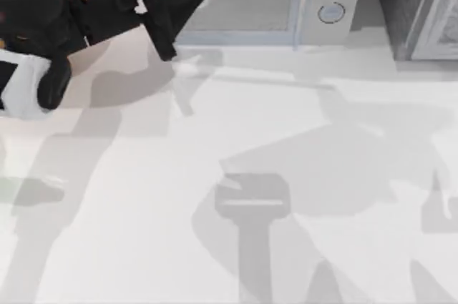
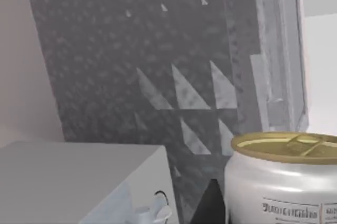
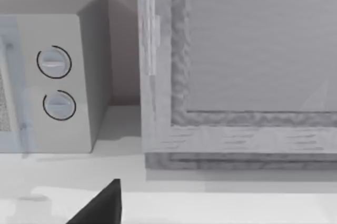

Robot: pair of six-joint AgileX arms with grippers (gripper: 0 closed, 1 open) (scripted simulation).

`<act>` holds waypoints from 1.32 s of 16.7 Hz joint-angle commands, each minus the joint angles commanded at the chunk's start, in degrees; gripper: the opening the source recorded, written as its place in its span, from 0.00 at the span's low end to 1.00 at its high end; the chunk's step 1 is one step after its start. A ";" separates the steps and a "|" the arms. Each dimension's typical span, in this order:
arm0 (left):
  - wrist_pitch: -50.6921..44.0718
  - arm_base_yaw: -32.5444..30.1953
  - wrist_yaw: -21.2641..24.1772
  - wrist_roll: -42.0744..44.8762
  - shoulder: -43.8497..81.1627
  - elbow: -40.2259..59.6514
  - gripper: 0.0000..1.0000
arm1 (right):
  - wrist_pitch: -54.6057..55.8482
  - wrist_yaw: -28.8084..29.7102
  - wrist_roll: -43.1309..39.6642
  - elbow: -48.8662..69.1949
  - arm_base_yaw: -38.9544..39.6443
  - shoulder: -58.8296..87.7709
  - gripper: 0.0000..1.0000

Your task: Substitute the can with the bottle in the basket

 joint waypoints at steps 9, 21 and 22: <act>6.95 -3.39 10.04 0.73 20.33 8.17 0.00 | 0.00 0.00 0.00 0.00 0.00 0.00 1.00; 9.53 -6.50 18.39 1.08 36.30 13.20 0.00 | 0.00 0.00 0.00 0.00 0.00 0.00 1.00; 9.53 -6.50 18.39 1.08 36.30 13.20 0.00 | 0.00 0.00 0.00 0.00 0.00 0.00 1.00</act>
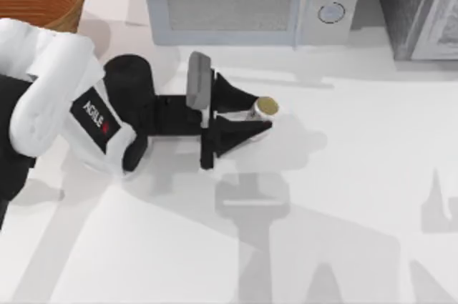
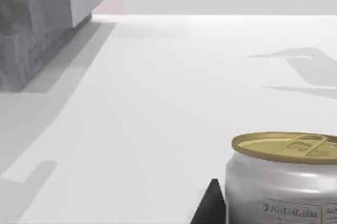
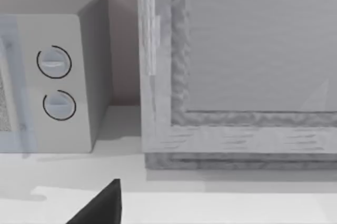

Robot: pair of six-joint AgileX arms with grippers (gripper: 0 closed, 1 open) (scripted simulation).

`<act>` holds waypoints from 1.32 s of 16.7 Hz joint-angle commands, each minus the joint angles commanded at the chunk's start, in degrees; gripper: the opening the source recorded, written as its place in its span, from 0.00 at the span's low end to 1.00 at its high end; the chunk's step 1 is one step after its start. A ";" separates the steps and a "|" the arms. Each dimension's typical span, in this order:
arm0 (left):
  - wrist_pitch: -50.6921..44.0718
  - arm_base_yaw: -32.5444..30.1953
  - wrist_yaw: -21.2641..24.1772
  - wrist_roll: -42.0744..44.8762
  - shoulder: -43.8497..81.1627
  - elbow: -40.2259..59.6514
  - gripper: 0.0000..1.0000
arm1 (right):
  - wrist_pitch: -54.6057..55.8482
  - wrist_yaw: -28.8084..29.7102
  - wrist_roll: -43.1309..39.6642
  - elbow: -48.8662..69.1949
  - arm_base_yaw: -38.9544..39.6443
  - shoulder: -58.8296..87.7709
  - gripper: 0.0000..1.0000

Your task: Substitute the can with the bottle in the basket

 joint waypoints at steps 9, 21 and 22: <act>0.00 0.00 0.00 0.00 0.00 0.00 0.53 | 0.00 0.00 0.00 0.00 0.00 0.00 1.00; 0.00 0.00 0.00 0.00 0.00 0.00 1.00 | 0.00 0.00 0.00 0.00 0.00 0.00 1.00; 0.00 0.00 0.00 0.00 0.00 0.00 1.00 | 0.00 0.00 0.00 0.00 0.00 0.00 1.00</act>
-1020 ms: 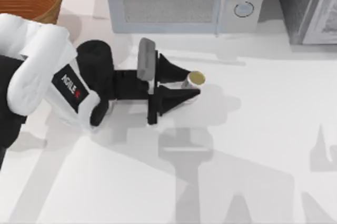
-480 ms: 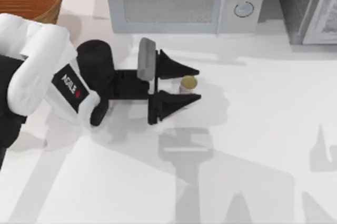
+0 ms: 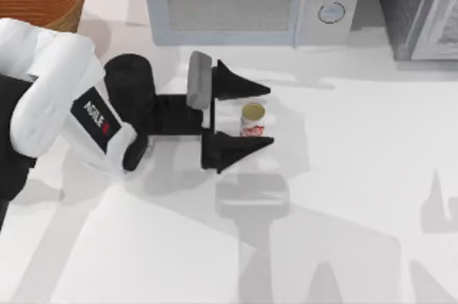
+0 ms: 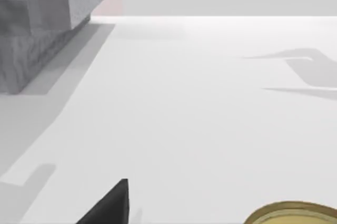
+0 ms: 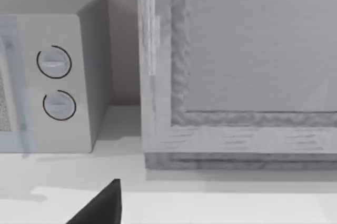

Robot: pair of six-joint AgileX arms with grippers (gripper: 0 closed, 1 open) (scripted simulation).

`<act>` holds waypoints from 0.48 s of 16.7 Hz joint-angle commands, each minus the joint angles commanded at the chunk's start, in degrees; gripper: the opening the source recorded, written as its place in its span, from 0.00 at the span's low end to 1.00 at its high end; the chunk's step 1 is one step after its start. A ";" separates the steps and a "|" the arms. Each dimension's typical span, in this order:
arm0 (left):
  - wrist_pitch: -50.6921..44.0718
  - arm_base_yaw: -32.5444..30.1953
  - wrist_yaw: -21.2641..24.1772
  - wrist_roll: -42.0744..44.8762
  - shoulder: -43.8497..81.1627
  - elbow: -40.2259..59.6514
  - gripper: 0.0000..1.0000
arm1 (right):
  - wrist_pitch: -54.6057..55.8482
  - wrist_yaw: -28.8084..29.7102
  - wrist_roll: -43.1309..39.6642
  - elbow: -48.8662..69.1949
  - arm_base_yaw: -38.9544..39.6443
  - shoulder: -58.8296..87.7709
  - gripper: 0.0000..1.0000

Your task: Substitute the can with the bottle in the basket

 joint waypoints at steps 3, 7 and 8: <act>0.00 0.19 -0.01 0.00 0.00 -0.01 1.00 | 0.00 0.00 0.00 0.00 0.00 0.00 1.00; -4.83 2.45 -4.25 -1.03 -5.77 -4.30 1.00 | 0.00 0.00 0.00 0.00 0.00 0.00 1.00; -6.91 3.35 -6.15 -1.21 -8.71 -6.10 1.00 | 0.00 0.00 0.00 0.00 0.00 0.00 1.00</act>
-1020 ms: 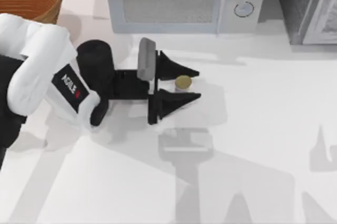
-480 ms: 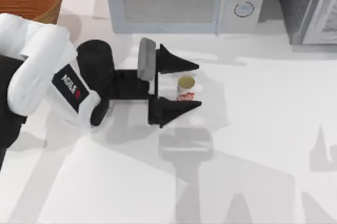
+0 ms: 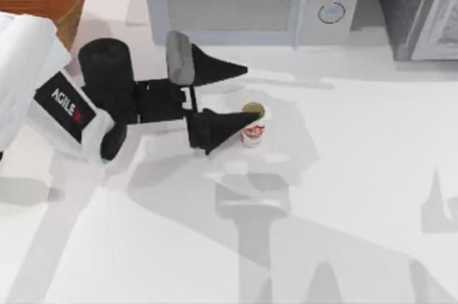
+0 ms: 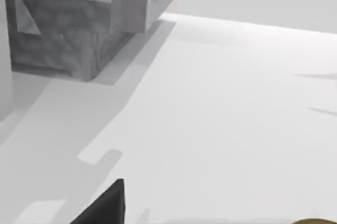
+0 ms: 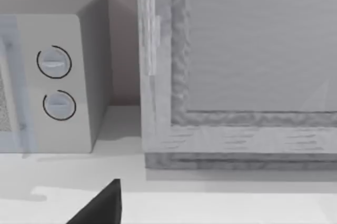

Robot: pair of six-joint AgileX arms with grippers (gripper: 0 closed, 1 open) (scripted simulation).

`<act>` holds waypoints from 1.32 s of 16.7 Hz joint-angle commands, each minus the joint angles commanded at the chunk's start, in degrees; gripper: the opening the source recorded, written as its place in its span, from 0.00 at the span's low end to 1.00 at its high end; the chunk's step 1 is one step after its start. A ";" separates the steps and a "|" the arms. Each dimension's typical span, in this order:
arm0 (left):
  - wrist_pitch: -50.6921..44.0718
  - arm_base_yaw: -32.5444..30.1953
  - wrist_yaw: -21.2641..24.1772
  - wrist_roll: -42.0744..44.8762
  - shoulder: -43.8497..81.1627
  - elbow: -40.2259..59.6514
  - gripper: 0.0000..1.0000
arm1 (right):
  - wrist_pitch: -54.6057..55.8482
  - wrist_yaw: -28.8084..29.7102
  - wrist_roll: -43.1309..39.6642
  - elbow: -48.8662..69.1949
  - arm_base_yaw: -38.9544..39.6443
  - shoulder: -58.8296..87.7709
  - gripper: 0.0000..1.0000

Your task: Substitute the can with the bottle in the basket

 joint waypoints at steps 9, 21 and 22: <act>-26.53 9.36 -25.43 0.37 -50.17 -23.68 1.00 | 0.00 0.00 0.00 0.00 0.00 0.00 1.00; -60.64 16.48 -59.58 0.19 -125.89 -58.38 1.00 | 0.00 0.00 0.00 0.00 0.00 0.00 1.00; -62.41 16.67 -61.40 0.08 -129.50 -60.35 1.00 | 0.00 0.00 0.00 0.00 0.00 0.00 1.00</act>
